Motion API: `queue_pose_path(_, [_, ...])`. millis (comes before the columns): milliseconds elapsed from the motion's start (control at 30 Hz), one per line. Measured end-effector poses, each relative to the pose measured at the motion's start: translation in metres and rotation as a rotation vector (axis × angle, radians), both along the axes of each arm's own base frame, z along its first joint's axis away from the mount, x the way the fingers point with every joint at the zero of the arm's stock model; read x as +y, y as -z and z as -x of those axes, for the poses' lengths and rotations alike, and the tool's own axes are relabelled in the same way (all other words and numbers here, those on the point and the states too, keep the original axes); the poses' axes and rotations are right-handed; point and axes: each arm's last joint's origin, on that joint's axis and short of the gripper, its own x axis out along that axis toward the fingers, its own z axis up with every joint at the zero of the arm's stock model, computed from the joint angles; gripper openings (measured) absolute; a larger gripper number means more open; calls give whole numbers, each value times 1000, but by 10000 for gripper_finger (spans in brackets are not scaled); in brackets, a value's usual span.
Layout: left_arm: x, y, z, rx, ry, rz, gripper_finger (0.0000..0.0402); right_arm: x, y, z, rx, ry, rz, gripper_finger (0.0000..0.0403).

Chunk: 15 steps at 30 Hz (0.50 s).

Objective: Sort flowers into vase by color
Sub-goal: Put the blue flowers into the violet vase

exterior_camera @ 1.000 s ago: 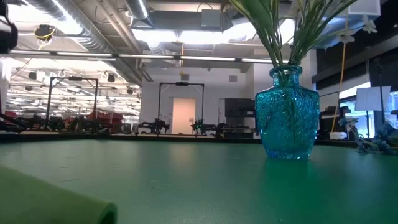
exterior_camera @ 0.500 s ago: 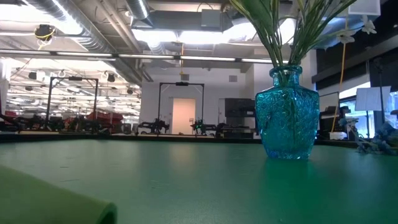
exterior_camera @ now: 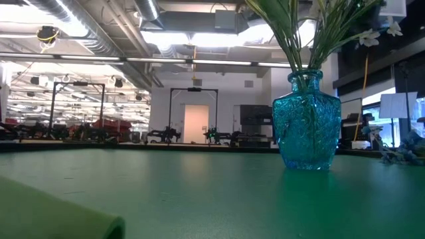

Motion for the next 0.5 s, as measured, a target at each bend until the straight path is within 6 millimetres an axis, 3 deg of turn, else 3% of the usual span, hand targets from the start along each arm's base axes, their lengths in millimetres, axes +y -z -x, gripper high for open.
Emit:
queue_pose_path(100, [3, -1, 0, -10, -58, -20, 110, -5, 31, 5, 82, -33, -100, 221])
queue_pose_path(300, [15, -1, -1, 3, -137, -58, 110, -14, 104, -10, 176, -122, -425, 231])
queue_pose_path(500, [24, -1, -2, 61, -153, -131, 110, -7, 141, -15, 289, -167, -623, 266])
